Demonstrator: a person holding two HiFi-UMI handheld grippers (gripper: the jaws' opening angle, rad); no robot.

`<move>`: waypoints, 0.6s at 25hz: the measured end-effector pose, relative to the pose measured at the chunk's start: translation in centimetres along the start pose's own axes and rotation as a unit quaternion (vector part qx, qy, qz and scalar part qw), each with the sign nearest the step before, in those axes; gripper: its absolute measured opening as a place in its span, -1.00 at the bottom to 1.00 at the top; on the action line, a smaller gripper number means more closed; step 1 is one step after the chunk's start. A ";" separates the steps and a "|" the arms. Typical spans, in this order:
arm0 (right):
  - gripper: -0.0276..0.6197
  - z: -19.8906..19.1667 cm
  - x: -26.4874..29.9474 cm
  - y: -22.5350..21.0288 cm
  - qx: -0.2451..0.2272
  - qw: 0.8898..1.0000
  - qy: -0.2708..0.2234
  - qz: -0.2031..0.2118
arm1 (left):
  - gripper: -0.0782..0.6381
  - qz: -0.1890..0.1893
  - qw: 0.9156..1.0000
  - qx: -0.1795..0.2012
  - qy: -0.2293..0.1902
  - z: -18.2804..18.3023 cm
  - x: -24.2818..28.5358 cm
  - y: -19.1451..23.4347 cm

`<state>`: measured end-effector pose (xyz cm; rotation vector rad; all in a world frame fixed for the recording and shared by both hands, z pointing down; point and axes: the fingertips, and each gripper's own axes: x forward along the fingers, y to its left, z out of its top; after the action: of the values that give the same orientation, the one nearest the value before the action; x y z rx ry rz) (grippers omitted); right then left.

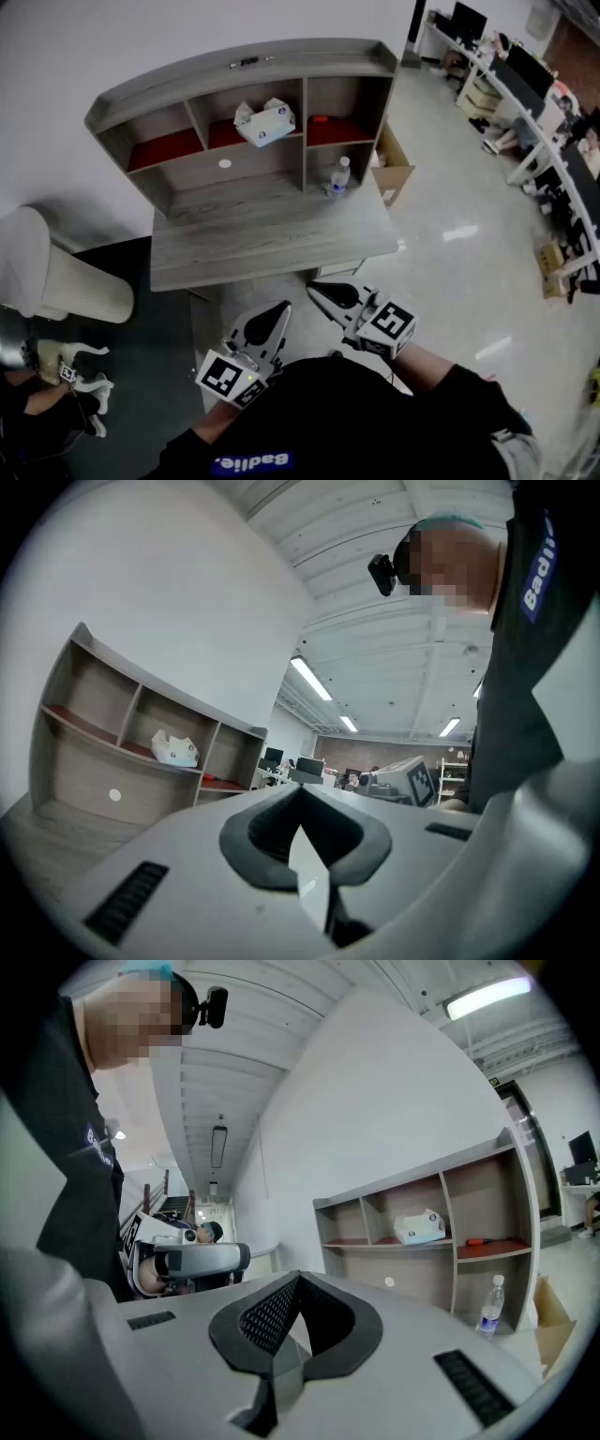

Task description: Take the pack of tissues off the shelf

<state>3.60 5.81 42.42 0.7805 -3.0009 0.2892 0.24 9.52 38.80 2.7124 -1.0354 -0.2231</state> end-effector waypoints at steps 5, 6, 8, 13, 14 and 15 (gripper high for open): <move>-0.82 0.1 -0.5 0.0 0.002 1.000 -0.002 0.001 | -0.78 0.001 1.000 0.001 -0.002 0.0 0.1 -0.4; -0.82 0.1 -0.6 0.1 0.002 1.000 -0.002 0.001 | -0.78 0.002 1.000 0.002 -0.002 0.0 0.0 -0.5; -0.82 0.2 -0.7 0.2 0.001 1.000 -0.004 0.003 | -0.78 0.003 1.000 0.002 -0.002 0.0 0.0 -0.7; -0.82 0.0 -1.3 0.0 0.000 1.000 -0.002 0.007 | -0.78 0.006 1.000 0.003 -0.004 -0.2 0.4 -1.2; -0.82 -0.1 -1.4 -0.1 0.000 1.000 -0.001 0.008 | -0.78 0.008 1.000 0.003 -0.004 -0.3 0.5 -1.2; -0.82 -0.1 -1.5 -0.1 0.000 1.000 0.000 0.010 | -0.78 0.010 1.000 0.003 -0.005 -0.3 0.6 -1.4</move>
<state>5.01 6.44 42.41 0.7515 -3.0103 0.2897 1.64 10.13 38.71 2.7081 -1.0661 -0.2297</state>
